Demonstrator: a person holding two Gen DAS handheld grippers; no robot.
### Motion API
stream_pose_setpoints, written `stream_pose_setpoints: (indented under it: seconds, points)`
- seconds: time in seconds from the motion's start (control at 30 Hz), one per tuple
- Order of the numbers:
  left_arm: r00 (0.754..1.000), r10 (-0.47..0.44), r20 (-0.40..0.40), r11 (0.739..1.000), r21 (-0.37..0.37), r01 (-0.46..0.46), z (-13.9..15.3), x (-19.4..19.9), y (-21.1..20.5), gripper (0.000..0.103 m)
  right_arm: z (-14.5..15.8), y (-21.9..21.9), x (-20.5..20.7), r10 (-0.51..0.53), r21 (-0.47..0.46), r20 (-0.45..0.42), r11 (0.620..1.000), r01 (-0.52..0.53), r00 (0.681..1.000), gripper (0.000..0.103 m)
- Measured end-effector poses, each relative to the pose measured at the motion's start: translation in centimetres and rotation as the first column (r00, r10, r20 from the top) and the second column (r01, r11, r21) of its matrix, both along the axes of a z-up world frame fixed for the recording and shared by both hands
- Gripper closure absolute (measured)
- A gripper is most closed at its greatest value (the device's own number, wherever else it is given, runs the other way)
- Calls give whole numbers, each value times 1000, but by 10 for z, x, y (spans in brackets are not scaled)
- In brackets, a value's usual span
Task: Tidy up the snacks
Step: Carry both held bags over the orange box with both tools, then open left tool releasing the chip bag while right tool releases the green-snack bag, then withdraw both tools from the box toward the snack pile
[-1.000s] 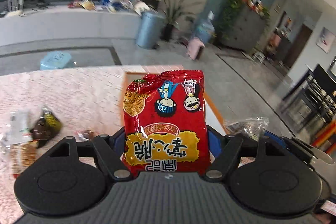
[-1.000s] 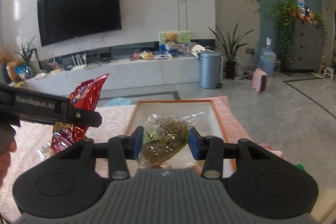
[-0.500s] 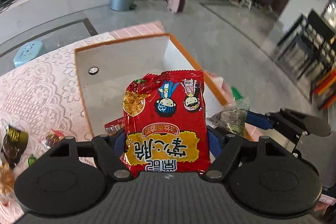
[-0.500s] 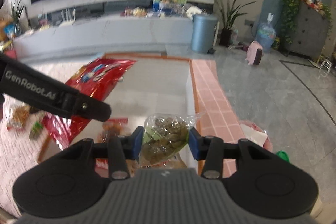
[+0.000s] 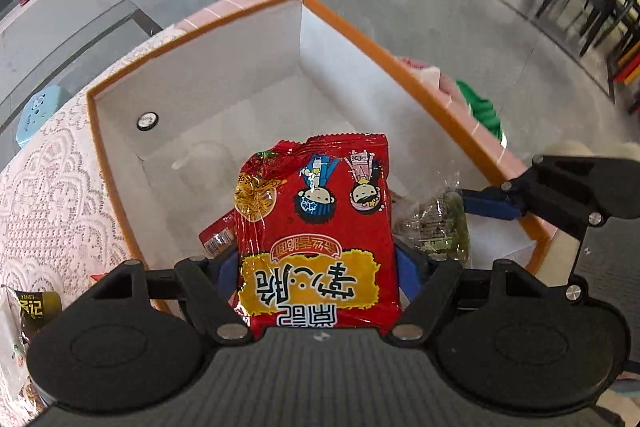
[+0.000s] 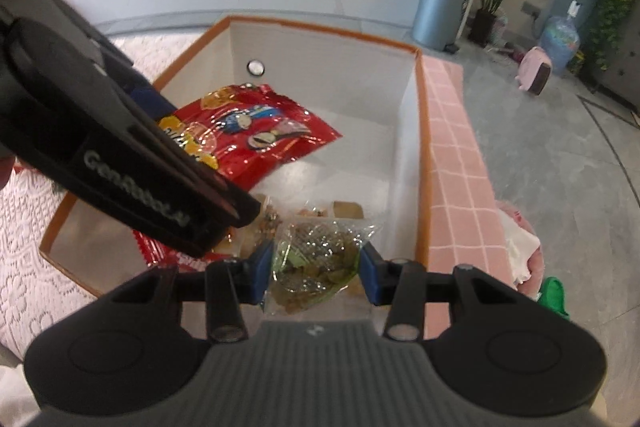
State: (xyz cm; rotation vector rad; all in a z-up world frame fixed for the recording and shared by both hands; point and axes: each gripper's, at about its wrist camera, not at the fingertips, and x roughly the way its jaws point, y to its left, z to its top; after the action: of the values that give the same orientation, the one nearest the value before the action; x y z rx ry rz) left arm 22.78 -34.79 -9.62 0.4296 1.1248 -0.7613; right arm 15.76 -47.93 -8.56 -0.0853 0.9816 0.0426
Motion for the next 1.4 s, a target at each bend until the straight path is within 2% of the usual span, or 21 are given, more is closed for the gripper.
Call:
stream_pose_setpoints:
  seconds: [0.2, 0.47, 0.67, 0.8, 0.9, 1.0, 1.1, 1.13, 1.3, 1.4]
  points:
    - [1000, -13, -21, 999, 52, 14, -10, 0, -6, 17, -11, 2, 13, 26, 4, -65, 1000, -26, 998, 59]
    - [999, 8, -45, 998, 62, -5, -16, 10, -4, 10, -17, 8, 26, 50, -39, -91, 998, -54, 995, 57]
    - [1000, 12, 4, 999, 46, -12, -7, 8, 0, 8, -19, 9, 28, 42, -51, -98, 998, -47, 994, 55]
    - [999, 23, 25, 1000, 16, -24, 3, 7, 4, 5, -15, 11, 25, 37, -48, -87, 998, -41, 996, 54]
    - [998, 39, 58, 999, -3, -38, 13, 5, 10, 2, -9, 12, 21, 29, -53, -70, 998, -32, 997, 47]
    - [994, 70, 81, 997, -46, -66, 25, 3, 19, 2, -1, 13, 15, 14, -44, -43, 999, -16, 999, 46]
    - [989, 110, 101, 990, -95, -101, 41, -1, 32, 2, 9, 14, 9, -14, -18, -1, 1000, 14, 1000, 36]
    - [986, 126, 109, 987, -113, -113, 47, -3, 37, 2, 13, 15, 6, -31, -16, 21, 999, 31, 999, 33]
    - [971, 195, 138, 967, -194, -166, 70, -11, 61, 2, 34, 20, -7, -113, 40, 113, 993, 109, 987, 31]
    - [958, 243, 154, 946, -257, -198, 84, -17, 83, 2, 48, 23, -18, -177, 93, 181, 982, 163, 967, 23]
